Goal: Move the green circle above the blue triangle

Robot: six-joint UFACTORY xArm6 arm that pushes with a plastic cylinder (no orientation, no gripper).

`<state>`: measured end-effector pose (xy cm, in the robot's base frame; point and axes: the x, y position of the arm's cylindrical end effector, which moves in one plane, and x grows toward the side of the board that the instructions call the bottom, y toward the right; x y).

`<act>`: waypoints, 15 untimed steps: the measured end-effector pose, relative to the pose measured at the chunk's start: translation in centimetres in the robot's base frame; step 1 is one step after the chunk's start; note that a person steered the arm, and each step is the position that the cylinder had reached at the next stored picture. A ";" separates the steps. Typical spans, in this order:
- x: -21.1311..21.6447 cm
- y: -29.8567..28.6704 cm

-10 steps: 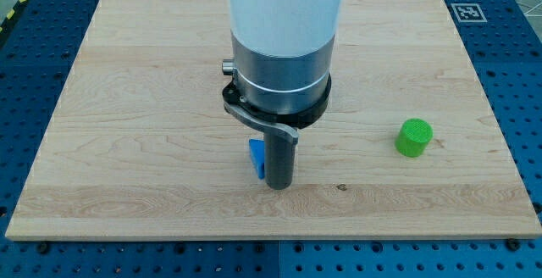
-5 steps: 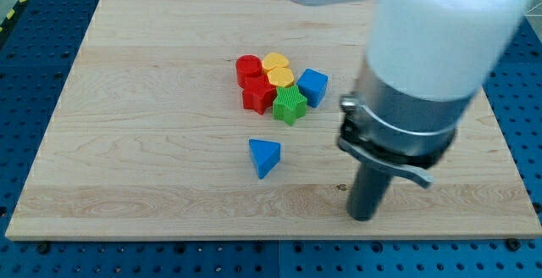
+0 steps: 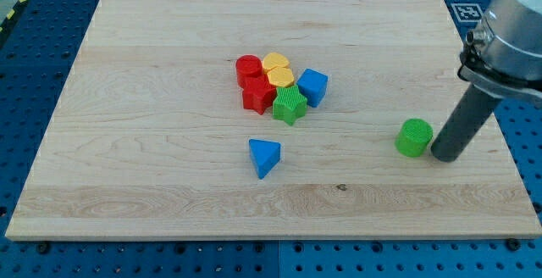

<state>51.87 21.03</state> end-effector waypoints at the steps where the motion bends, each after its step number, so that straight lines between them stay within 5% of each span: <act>1: -2.4 -0.3; 6: -0.8 -1.5; 8: -0.8 -7.0; 11: 1.9 -4.7; 15: 0.5 -12.9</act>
<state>52.39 8.12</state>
